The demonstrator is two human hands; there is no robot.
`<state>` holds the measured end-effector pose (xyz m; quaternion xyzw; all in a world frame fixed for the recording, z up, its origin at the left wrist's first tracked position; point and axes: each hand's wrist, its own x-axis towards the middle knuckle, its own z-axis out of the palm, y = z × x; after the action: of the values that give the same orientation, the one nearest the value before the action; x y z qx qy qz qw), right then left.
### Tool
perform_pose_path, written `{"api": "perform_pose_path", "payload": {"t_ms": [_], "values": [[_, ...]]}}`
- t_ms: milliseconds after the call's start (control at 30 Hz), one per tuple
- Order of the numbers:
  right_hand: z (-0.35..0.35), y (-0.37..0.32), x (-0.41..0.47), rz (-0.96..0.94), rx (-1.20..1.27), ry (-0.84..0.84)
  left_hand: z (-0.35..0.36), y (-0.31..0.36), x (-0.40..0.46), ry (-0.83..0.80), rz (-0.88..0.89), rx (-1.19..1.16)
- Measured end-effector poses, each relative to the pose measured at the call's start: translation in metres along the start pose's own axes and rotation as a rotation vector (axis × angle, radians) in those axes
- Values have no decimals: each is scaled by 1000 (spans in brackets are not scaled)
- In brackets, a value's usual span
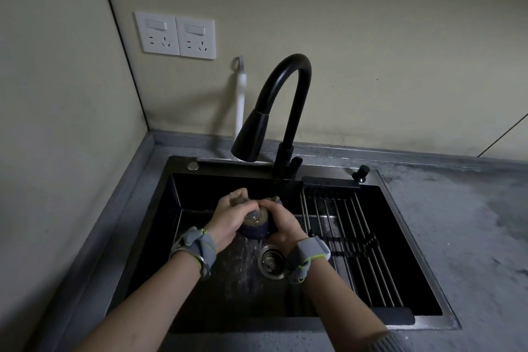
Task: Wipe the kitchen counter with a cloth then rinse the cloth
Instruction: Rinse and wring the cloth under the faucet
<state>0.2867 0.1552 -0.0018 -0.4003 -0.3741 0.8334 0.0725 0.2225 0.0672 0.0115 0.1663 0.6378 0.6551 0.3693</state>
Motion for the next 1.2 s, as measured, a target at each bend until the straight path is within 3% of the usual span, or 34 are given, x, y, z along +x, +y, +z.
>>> {"api": "perform_pose_path", "payload": {"t_ms": [200,333,500,600,700,800,867,967,1200], "values": [[-7,1,-2,98,-88,-155,-8,9,-6,-273,140,170],[-6,-2,-6,72,-49,-286,-19,12,-3,-337,144,187],[-7,-7,-7,45,-38,-349,-30,16,3,-305,56,106],[-7,-8,-7,31,31,-290,-32,17,5,-107,7,184],[-2,-4,-3,-197,-59,-11,-37,14,4,-14,-152,295],[3,-1,-5,-541,-504,204,-33,17,-1,-82,-452,127],[9,4,-12,-715,-720,170,-28,16,1,-100,-567,-71],[22,13,-20,-932,-800,96,-21,13,4,-37,-640,-297],[35,20,-27,-1071,-669,93,-7,15,7,129,-493,-613]]}}
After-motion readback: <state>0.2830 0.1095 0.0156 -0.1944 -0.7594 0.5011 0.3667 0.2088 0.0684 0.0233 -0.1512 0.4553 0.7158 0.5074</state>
